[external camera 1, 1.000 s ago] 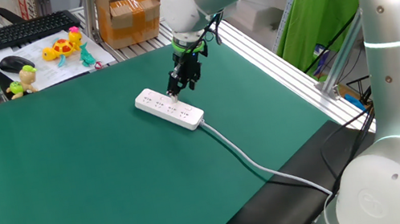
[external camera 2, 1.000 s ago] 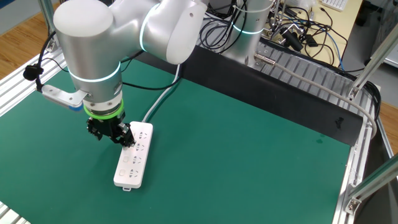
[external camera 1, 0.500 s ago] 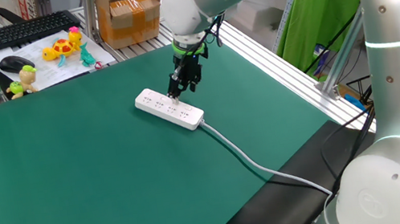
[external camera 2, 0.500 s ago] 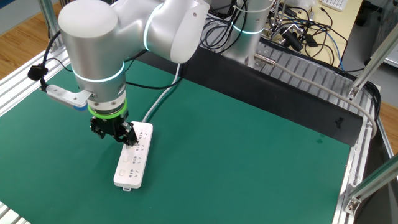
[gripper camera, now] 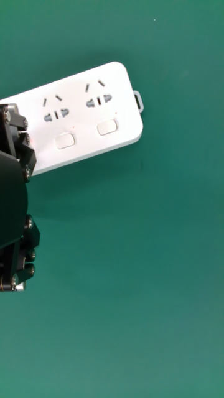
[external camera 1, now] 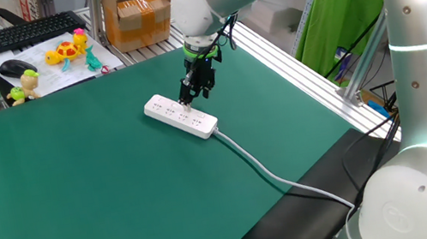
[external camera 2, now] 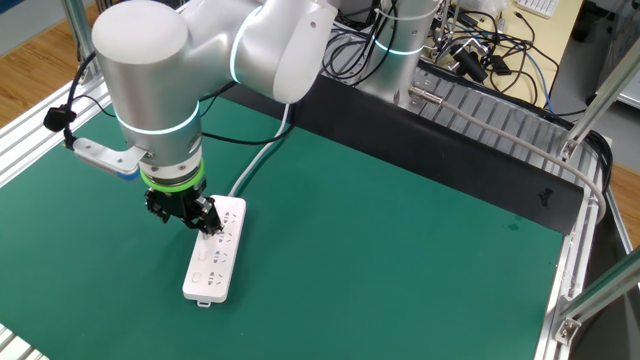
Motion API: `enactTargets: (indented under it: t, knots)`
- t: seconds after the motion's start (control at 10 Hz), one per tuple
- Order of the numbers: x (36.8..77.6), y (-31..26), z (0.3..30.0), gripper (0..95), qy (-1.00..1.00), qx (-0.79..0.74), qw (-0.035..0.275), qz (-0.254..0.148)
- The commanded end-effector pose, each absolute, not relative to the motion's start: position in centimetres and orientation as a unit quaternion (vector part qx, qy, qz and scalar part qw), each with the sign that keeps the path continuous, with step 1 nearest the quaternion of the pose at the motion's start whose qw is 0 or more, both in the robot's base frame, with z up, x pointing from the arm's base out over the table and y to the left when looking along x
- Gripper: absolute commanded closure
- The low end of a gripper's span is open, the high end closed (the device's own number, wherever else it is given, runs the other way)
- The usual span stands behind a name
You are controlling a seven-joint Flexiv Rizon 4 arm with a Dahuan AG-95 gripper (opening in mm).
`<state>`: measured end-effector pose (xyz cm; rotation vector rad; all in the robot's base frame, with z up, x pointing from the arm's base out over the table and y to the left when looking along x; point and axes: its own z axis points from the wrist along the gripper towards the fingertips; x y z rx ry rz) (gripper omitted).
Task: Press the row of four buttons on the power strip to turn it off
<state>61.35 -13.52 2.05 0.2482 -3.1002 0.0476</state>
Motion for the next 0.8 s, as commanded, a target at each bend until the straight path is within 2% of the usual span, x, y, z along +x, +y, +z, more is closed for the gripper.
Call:
enactTargets:
  t: [0.1,0.3,0.6,0.8]
  knots:
    - [61.2,-13.9,1.1,19.0,-0.997,0.079,0.014,0.013]
    - [60.9,-13.7,0.8,19.0,-0.998,0.067,0.013,0.003]
    - [60.8,-13.7,0.9,19.0,-0.998,0.062,0.013,0.008]
    - [61.9,-13.0,2.2,19.0,-0.998,0.060,0.015,0.011]
